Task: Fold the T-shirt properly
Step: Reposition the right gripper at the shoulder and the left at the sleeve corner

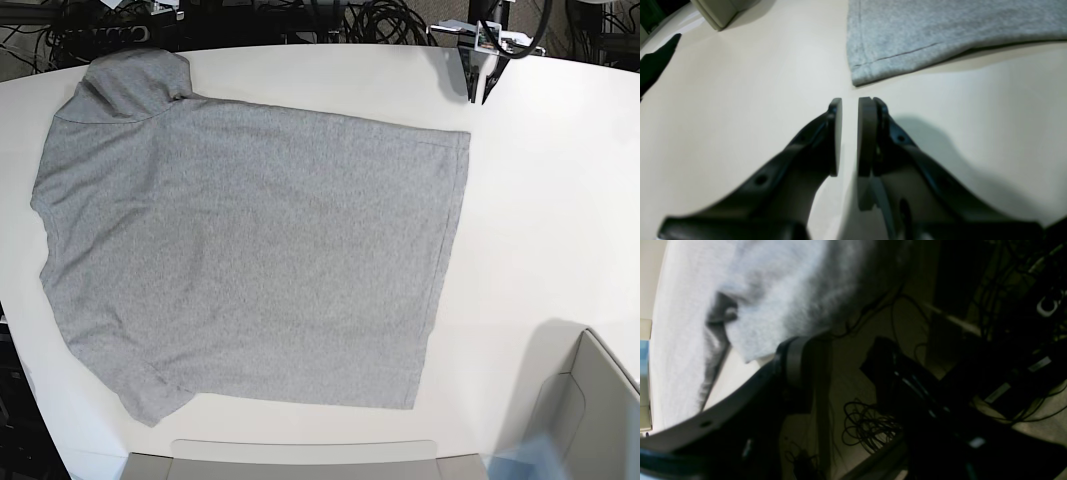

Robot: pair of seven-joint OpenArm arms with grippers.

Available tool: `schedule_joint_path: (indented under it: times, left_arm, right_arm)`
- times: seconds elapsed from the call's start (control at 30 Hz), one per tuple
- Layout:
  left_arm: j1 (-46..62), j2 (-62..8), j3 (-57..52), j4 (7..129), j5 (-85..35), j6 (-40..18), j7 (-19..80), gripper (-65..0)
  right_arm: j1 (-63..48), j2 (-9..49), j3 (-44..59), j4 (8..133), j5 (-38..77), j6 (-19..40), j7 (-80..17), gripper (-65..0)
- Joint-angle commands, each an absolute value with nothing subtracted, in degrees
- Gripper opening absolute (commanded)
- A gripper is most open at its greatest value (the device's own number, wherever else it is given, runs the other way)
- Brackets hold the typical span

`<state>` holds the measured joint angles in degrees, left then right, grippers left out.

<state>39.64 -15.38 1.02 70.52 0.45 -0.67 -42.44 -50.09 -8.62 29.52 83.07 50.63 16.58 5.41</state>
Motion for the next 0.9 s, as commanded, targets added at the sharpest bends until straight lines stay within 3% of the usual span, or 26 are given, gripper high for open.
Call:
schedule_joint_path:
  times: [0.0, 0.87]
  left_arm:
    - [40.04, -15.6, 0.92, 71.16, 0.48, -0.31, -44.18, -55.5]
    - [37.76, -17.54, 1.54, 70.2, 0.48, -0.31, -44.18, -55.5]
  right_arm:
    - [-50.68, -8.22, 29.76, 83.56, 50.77, 17.89, 6.64, -36.8]
    - [-53.14, -8.84, 29.67, 95.08, 53.85, 18.07, 6.81, -36.8]
